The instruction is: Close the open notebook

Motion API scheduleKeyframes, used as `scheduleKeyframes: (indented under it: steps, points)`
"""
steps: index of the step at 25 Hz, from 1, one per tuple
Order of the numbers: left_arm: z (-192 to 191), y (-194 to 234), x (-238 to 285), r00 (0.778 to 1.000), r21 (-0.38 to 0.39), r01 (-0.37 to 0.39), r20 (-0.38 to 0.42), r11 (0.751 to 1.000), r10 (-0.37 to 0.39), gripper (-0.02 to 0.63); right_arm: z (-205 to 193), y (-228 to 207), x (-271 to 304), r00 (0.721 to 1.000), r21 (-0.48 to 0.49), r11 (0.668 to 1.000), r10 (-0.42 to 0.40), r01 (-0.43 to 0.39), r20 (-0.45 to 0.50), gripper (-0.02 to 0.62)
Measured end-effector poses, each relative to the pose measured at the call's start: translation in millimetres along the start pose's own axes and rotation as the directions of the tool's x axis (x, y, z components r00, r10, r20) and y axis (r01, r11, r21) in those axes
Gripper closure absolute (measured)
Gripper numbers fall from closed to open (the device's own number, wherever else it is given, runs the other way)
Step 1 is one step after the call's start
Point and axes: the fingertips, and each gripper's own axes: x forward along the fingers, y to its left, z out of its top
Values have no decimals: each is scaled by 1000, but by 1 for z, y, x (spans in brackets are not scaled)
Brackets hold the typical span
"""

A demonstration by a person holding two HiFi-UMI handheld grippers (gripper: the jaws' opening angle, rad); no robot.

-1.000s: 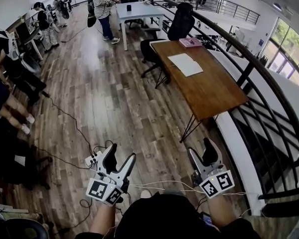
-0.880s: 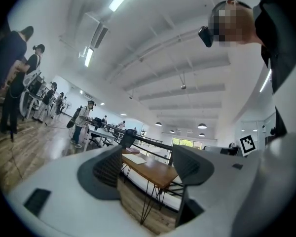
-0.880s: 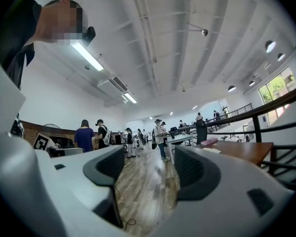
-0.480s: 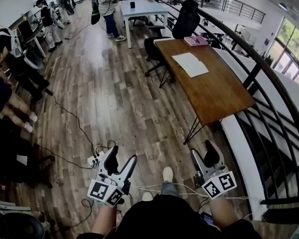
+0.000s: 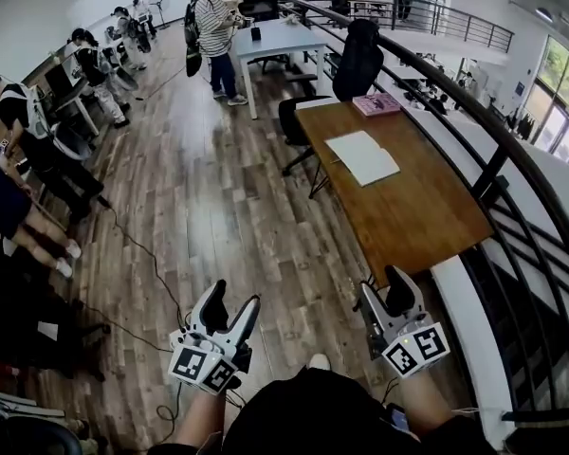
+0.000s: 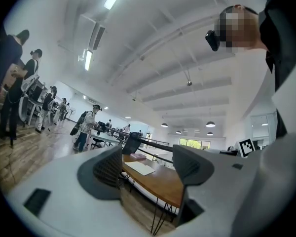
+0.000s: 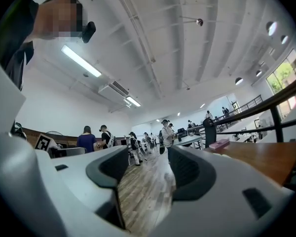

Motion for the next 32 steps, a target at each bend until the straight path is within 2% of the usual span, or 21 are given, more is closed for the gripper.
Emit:
scheduleKeyframes:
  steps: [7,10,16,25,32]
  points:
    - [-11,-17,63,1000,5,-5,-10,1000,5,295,8,-69,10,1000,51,998,-28,29,-11,360]
    - [-13,-23,77,1000,27,-3,-27,1000,4,295,6,-81,10,999,97,995,-33,33,-3,367]
    - [-16,-27,103,999,30,1,-44,1000,1,295,2,-102,18,999,104,994,-44,46,-21,365]
    - [-30,0,158,996,18,67,-56,998,-66,295,0,-148,40,986,62,984,-169,169,-14,353]
    - [-35,42,213,990,-16,110,-84,994,-111,293,-1,-168,98,978,37,977,-207,208,-26,305]
